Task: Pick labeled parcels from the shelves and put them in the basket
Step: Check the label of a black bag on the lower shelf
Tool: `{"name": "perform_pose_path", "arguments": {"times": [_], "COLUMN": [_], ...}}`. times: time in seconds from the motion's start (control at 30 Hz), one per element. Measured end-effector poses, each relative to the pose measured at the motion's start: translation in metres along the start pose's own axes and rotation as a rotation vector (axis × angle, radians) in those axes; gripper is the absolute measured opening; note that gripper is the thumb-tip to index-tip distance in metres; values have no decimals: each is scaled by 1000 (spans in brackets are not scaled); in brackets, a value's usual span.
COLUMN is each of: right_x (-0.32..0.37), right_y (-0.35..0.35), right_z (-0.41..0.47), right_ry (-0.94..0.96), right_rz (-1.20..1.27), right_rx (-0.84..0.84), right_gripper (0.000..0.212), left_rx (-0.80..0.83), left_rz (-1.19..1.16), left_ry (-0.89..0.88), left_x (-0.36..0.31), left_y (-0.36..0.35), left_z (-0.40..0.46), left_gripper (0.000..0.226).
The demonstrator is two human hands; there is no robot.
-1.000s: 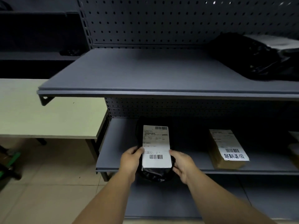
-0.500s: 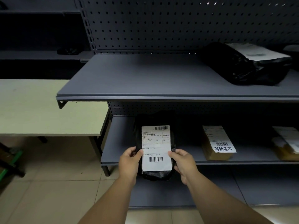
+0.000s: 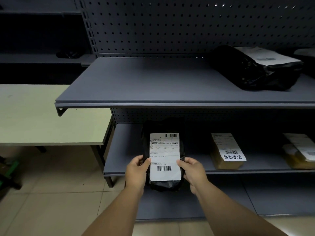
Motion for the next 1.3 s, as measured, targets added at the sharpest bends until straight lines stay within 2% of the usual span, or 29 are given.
{"name": "perform_pose_path", "arguments": {"times": [0.17,0.27,0.33,0.67,0.77,0.9,1.03,1.3], "right_x": [0,-4,-7,-21,-24,-26,-27,-23], "right_y": [3,3,0,-11,-14,-16,-17,-19], "right_z": [16,31,41,83,89,94,95,94], "right_ry": [-46,-84,-111,-188,-205,-216,-223,-216], "right_rz": [-23,-79,-108,-207,-221,-231,-257,-357], "right_rx": [-26,-21,-6,0,11,18,14,29], "right_gripper": [10,37,43,43,43,45,45,40], "left_rx": [12,15,10,-23,-28,-38,-49,-93], "left_rz": [67,127,139,169,126,124,150,180], "left_ry": [65,92,105,159,199,231,216,250], "left_x": [4,7,10,26,35,44,45,50], "left_y": [-10,-14,-17,-23,-22,-21,-21,-16], "left_z": [11,20,28,58,63,68,71,74], "left_gripper": [8,10,9,2,15,1,10,3]}}
Point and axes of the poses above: each hand's wrist, its own z-axis towards the middle knuckle, its own y-axis out of the back of the hand, x = y × z, the point moved 10 cm from there along z, towards the middle knuckle, and after that the axes turned 14 degrees about -z, right-handed, at the moved point
